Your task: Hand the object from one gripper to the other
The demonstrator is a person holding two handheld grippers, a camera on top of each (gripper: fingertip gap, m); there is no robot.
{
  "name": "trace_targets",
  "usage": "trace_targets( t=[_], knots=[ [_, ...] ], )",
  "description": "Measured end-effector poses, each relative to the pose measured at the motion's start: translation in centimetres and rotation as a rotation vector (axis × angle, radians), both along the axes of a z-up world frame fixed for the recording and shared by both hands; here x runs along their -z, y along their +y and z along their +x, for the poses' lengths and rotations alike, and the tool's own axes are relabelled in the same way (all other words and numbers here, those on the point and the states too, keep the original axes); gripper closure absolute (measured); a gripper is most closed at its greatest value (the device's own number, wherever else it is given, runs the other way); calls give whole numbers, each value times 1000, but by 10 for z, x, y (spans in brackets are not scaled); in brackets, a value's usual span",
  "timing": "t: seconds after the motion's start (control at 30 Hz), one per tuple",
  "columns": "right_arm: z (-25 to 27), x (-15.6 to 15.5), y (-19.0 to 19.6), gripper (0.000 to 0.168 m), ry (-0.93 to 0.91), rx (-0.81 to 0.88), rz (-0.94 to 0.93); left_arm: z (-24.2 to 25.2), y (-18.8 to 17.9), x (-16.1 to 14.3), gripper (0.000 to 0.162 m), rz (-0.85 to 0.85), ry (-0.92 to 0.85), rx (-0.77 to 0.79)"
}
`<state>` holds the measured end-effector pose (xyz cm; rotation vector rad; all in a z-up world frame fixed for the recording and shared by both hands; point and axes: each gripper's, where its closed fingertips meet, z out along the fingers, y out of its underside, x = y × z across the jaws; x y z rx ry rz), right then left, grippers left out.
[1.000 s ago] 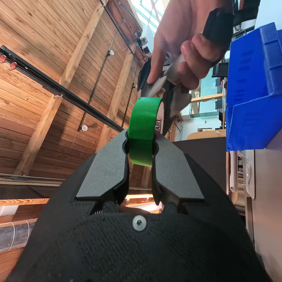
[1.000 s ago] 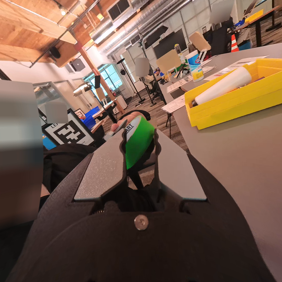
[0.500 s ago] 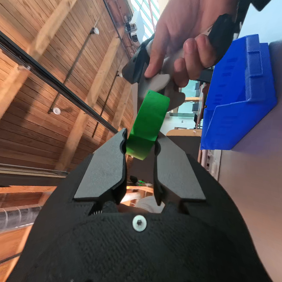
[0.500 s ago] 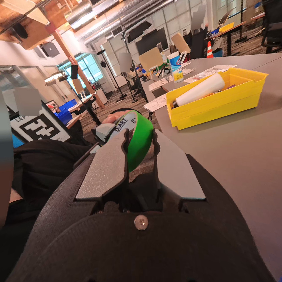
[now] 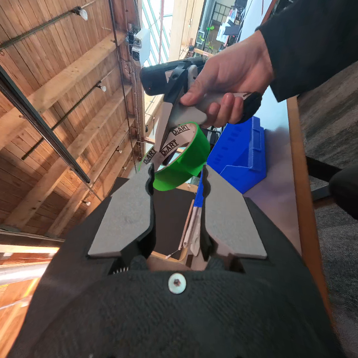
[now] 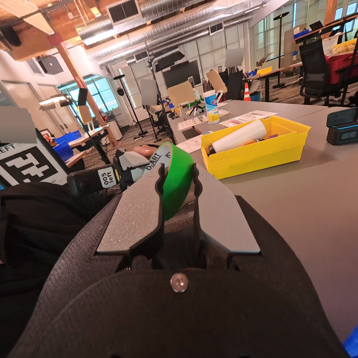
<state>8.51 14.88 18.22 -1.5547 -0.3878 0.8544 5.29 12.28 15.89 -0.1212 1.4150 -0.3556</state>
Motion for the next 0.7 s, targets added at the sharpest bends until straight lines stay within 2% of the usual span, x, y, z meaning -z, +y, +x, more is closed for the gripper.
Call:
trace_targets(
  t=[0.07, 0.13, 0.27, 0.33, 0.43, 0.47, 0.5, 0.53, 0.6, 0.7],
  knots=[
    [5, -4, -2, 142, 7, 12, 20, -3, 0, -2, 115, -72, 33, 29],
    [6, -9, -4, 142, -11, 29, 57, -7, 1, -9, 123, -168, 47, 66],
    [10, -20, -6, 144, -88, 139, 140, -15, -1, -9, 119, -389, 183, 173],
    [13, -25, -8, 144, -126, 199, 175, -16, 7, -23, 126, -458, 134, 155],
    [8, -33, -15, 144, -182, 233, 239, -13, 21, -34, 125, -629, 129, 111],
    [4, -35, -17, 144, -216, 241, 270, -12, 19, -34, 124, -697, 152, 130],
    [1, -38, -19, 144, -259, 265, 307, -12, 18, -34, 132, -755, 175, 153],
    [0, -41, -20, 145, -306, 304, 348, -11, 19, -36, 132, -803, 174, 165],
    [-2, -46, -27, 145, -402, 355, 426, -11, 21, -37, 125, -838, 178, 171],
    [-4, -49, -31, 146, -543, 435, 509, -9, 20, -35, 127, -861, 194, 177]
  ],
)
